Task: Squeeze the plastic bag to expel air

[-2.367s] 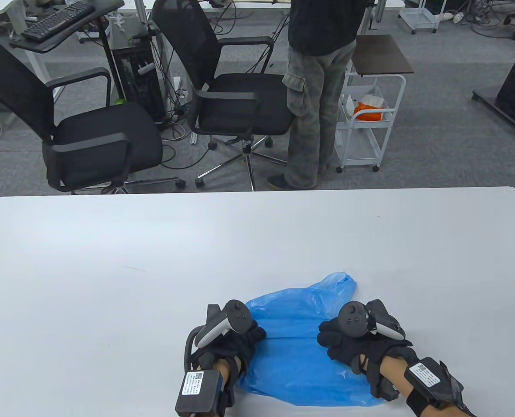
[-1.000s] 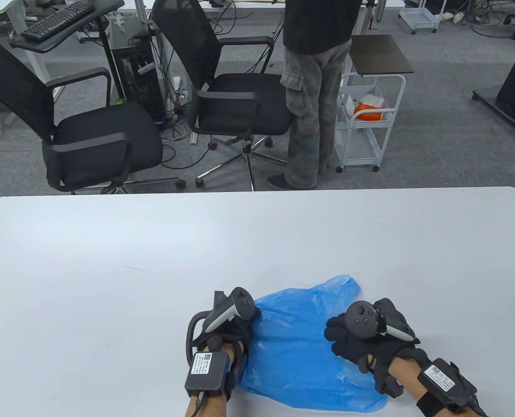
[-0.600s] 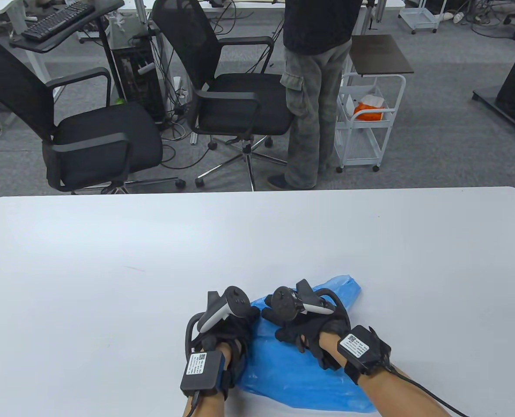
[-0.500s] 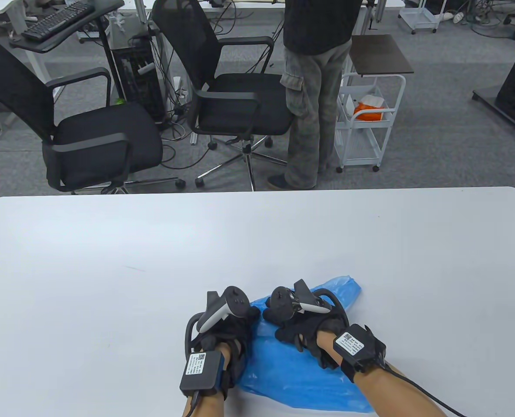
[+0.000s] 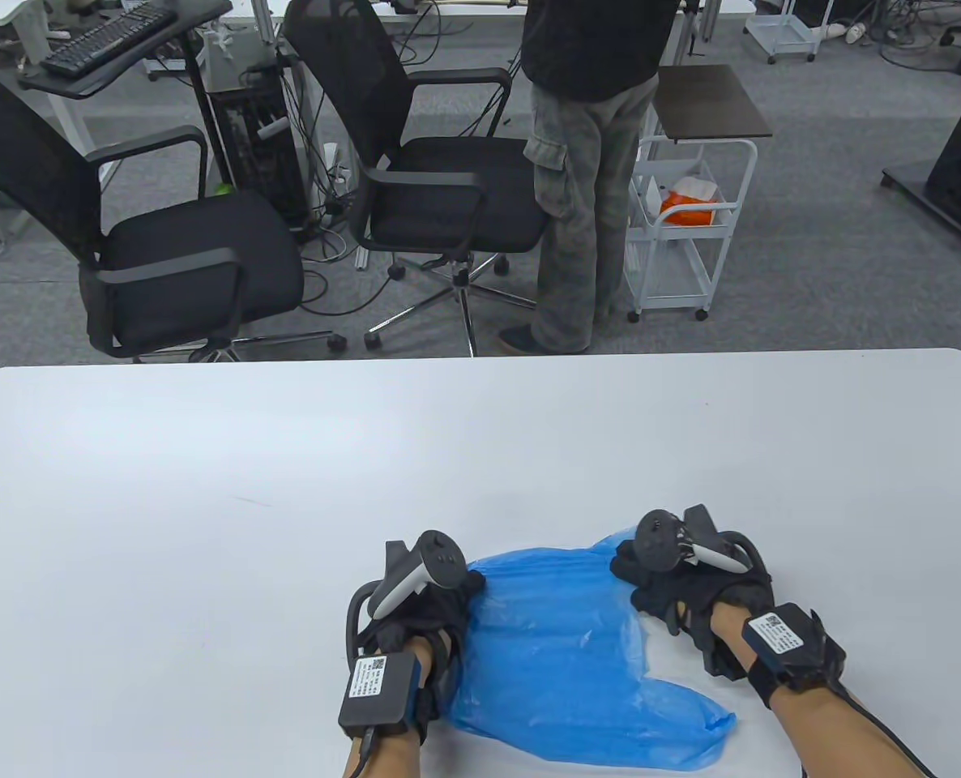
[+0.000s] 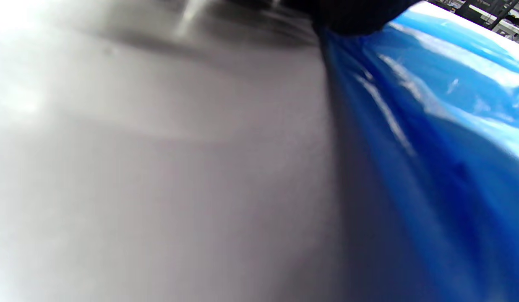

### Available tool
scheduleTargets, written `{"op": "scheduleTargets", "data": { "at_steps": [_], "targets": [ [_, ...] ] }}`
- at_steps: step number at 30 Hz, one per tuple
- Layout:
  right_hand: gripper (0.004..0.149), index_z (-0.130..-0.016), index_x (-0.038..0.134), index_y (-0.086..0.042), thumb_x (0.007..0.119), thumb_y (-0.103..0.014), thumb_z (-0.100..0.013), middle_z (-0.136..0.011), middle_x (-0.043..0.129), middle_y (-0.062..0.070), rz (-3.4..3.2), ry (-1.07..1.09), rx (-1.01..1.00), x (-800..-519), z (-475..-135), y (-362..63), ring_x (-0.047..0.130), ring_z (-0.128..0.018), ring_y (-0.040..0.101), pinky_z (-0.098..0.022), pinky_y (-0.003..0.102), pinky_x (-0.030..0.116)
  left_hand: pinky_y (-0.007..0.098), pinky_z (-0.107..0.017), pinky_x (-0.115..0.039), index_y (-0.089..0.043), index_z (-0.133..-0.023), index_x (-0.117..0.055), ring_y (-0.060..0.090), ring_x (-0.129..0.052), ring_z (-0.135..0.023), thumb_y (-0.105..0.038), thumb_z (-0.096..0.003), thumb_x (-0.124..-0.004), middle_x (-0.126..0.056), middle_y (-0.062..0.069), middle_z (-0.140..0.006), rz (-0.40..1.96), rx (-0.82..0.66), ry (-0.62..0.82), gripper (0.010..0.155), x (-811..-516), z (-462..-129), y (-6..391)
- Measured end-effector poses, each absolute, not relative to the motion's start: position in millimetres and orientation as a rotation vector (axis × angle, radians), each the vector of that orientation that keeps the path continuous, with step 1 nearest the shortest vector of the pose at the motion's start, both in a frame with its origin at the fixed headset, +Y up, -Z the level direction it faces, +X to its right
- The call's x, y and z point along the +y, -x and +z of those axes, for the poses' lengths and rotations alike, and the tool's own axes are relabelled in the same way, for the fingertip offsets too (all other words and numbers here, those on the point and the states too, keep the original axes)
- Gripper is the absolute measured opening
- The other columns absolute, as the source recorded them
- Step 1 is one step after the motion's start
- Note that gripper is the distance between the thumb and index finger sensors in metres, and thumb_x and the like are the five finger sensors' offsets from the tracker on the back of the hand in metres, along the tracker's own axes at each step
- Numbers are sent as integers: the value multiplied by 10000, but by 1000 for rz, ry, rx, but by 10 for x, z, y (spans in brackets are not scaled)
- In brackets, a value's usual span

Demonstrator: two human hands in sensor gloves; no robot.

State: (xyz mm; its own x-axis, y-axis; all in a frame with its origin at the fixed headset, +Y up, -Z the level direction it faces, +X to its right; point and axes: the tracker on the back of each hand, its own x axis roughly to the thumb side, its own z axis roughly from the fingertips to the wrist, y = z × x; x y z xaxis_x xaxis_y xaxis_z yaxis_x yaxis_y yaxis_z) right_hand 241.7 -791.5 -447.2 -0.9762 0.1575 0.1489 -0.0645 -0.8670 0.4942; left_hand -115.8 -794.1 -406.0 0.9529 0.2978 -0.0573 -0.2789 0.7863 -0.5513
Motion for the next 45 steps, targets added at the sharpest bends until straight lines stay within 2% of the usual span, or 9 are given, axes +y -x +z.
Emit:
{"op": "scheduleTargets", "data": {
  "at_steps": [6, 24, 27, 29, 30, 34, 37, 41, 45],
  "targets": [
    [557, -916, 458, -572, 661, -523, -399, -1090, 307, -336, 2840, -82, 722, -7946, -4454, -2912, 261, -1096, -18, -828, 477, 264, 505, -803, -241, -488, -952, -459, 93, -218, -1080, -375, -423, -636, -317, -240, -1073, 277, -34, 575, 569, -7942, -4044, 1148],
    [560, -919, 452, -563, 653, -530, -397, -1097, 302, -314, 2840, -22, 621, -7986, -4367, -2930, 251, -1098, 7, -818, 490, 253, 504, -805, -244, -488, -951, -469, 88, -229, -1080, -374, -423, -637, -329, -244, -1072, 278, -27, 572, 566, -7929, -4054, 1158],
    [598, -932, 374, -554, 633, -541, -393, -1105, 220, -282, 2886, -1, 686, -7983, -4335, -2862, 194, -1099, 43, -818, 501, 235, 517, -810, -264, -472, -963, -476, 117, -235, -1088, -374, -424, -637, -331, -214, -1083, 270, -40, 587, 570, -7889, -4078, 1142],
    [637, -945, 308, -529, 617, -554, -387, -1115, 178, -226, 2908, -6, 614, -7932, -4280, -2850, 187, -1103, 85, -818, 500, 222, 514, -812, -279, -488, -967, -405, 130, -200, -1086, -391, -421, -633, -277, -202, -1087, 237, -29, 572, 600, -7768, -4074, 1161],
    [654, -944, 298, -534, 630, -558, -380, -1118, 172, -210, 2880, -1, 492, -7872, -4226, -2860, 181, -1103, 102, -817, 504, 221, 517, -813, -292, -488, -972, -390, 154, -219, -1093, -404, -417, -644, -284, -182, -1095, 251, -31, 517, 616, -7645, -4040, 1172],
    [716, -947, 261, -551, 669, -605, -361, -1125, 117, -177, 2846, -4, 358, -7589, -3954, -2944, 114, -1102, 152, -812, 521, 177, 526, -809, -317, -454, -993, -327, 211, -260, -1102, -487, -394, -676, -280, -126, -1104, 208, -49, 341, 695, -7179, -3774, 1216],
    [730, -962, 271, -538, 672, -624, -359, -1133, 119, -163, 2887, -6, 255, -7362, -3657, -3057, 111, -1104, 167, -810, 528, 181, 548, -796, -340, -464, -989, -359, 227, -305, -1101, -544, -370, -667, -314, -130, -1104, 165, -55, 140, 696, -6884, -3368, 1262],
    [725, -979, 293, -511, 669, -620, -369, -1143, 140, -145, 2879, 7, 133, -7197, -3252, -3198, 130, -1109, 180, -808, 538, 194, 547, -810, -349, -431, -1011, -366, 228, -307, -1113, -540, -376, -683, -317, -113, -1116, 171, -23, -12, 718, -6763, -2831, 1354],
    [717, -987, 306, -495, 669, -609, -379, -1148, 157, -133, 2851, 35, 104, -7182, -2966, -3257, 138, -1110, 191, -806, 544, 197, 552, -815, -329, -426, -1015, -354, 226, -278, -1116, -542, -382, -678, -296, -115, -1118, 155, -33, -51, 721, -6758, -2511, 1370]
  ]
}}
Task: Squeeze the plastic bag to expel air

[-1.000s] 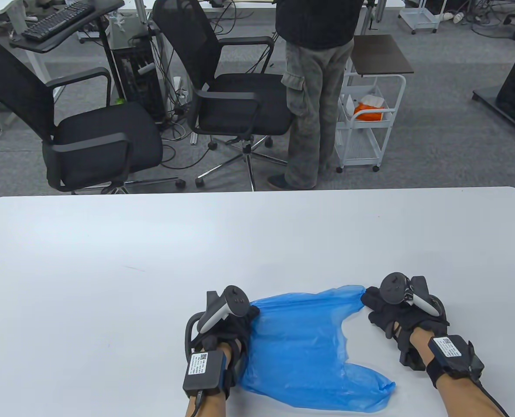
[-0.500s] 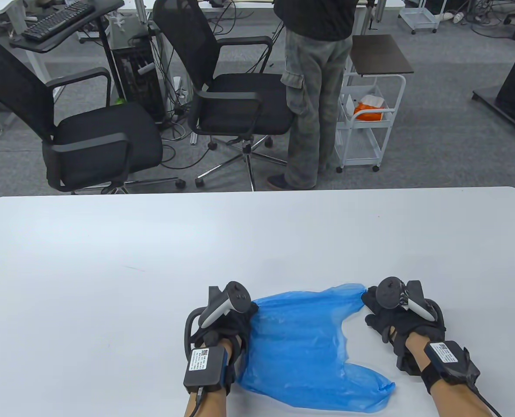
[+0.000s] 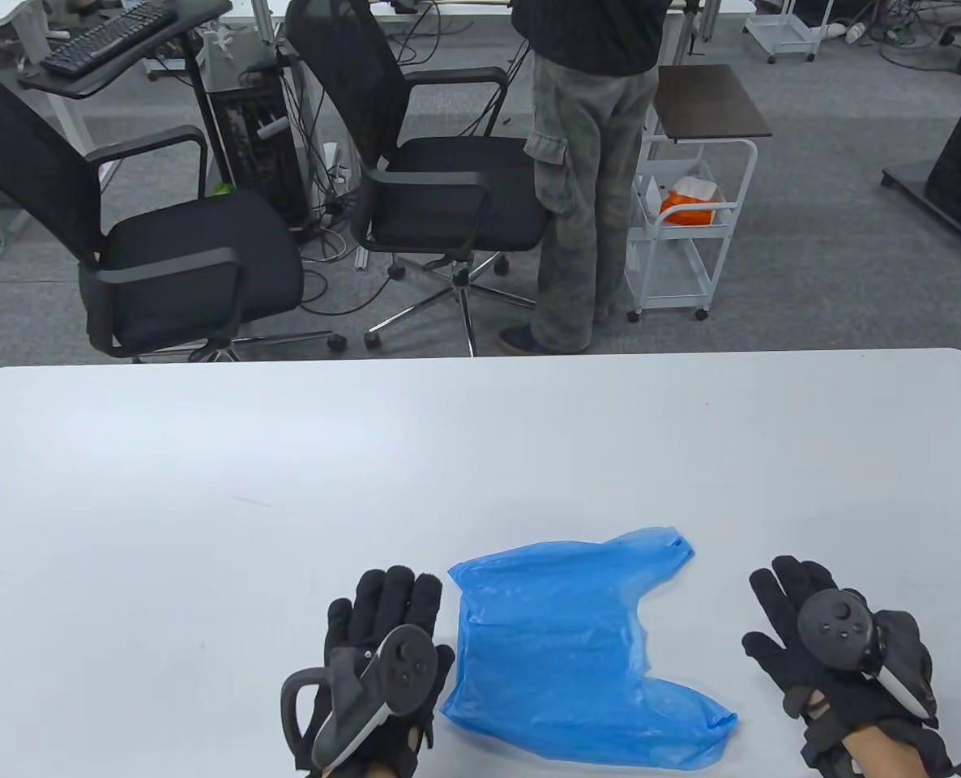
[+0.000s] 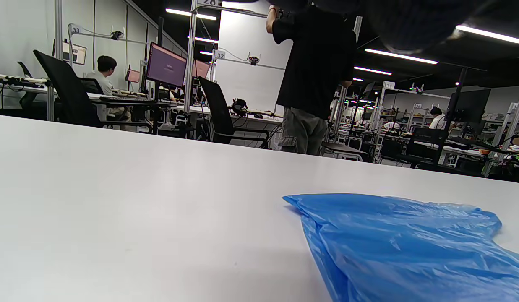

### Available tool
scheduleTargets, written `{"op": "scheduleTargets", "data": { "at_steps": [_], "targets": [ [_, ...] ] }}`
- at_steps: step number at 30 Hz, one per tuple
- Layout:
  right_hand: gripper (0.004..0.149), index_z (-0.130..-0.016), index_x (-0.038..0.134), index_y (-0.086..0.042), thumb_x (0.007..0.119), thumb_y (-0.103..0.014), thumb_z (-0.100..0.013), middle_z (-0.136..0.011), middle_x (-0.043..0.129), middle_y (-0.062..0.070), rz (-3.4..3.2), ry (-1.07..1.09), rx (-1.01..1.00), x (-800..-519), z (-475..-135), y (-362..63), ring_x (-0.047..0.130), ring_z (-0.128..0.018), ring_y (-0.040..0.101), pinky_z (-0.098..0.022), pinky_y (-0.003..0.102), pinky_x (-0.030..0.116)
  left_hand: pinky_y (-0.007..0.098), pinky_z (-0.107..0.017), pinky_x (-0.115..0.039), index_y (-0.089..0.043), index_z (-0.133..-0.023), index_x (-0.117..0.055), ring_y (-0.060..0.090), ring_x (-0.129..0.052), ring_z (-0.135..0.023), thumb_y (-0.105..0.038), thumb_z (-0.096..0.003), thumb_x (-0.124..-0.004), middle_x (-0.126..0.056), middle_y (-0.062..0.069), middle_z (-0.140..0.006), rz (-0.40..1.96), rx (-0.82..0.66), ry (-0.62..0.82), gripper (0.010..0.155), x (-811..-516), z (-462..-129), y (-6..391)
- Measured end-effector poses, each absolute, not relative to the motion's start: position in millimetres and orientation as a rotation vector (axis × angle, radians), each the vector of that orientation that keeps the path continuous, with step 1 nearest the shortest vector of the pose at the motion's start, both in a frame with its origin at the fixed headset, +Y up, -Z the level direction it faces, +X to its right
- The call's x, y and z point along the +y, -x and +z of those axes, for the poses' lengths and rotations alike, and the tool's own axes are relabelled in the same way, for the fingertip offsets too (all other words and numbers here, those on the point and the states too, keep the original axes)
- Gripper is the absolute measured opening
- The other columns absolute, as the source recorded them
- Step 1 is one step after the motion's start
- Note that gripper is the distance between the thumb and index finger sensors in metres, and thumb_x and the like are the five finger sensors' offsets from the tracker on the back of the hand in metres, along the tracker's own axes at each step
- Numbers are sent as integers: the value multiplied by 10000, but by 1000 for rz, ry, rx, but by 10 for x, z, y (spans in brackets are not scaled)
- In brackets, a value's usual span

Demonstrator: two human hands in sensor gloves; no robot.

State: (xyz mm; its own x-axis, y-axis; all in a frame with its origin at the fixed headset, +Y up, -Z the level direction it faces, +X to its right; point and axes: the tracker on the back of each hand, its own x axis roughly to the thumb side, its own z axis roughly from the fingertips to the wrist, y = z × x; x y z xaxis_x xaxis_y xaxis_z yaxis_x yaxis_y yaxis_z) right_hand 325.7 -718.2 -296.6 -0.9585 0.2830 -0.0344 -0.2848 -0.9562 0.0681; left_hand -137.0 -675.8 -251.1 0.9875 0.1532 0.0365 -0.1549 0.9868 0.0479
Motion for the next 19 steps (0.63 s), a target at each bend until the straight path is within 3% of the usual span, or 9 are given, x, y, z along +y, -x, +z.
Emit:
{"op": "scheduleTargets", "data": {
  "at_steps": [4, 8, 10, 19],
  "targets": [
    [719, -990, 307, -491, 666, -612, -379, -1148, 151, -129, 2905, 38, 149, -7250, -2788, -3230, 135, -1108, 196, -803, 547, 197, 560, -817, -316, -429, -1018, -354, 224, -256, -1119, -550, -381, -674, -286, -118, -1120, 149, -26, -79, 723, -6813, -2334, 1375],
    [712, -990, 321, -479, 663, -607, -379, -1144, 160, -120, 2905, 39, 162, -7372, -2712, -3231, 147, -1103, 201, -798, 547, 214, 562, -810, -308, -418, -1013, -371, 228, -254, -1112, -532, -384, -676, -295, -110, -1115, 203, -55, -64, 709, -7046, -2313, 1395],
    [709, -989, 334, -470, 668, -598, -378, -1140, 166, -112, 2905, 26, 248, -7446, -2702, -3218, 155, -1098, 208, -794, 548, 219, 576, -796, -301, -406, -1014, -359, 246, -239, -1102, -529, -384, -674, -280, -94, -1111, 218, -49, 41, 715, -7138, -2338, 1408],
    [711, -988, 323, -468, 662, -602, -378, -1136, 154, -106, 2932, -25, 274, -7460, -2680, -3141, 154, -1093, 211, -789, 549, 221, 573, -791, -318, -396, -1013, -376, 250, -266, -1098, -518, -384, -673, -303, -87, -1108, 226, -45, 61, 706, -7185, -2337, 1427]
  ]
}}
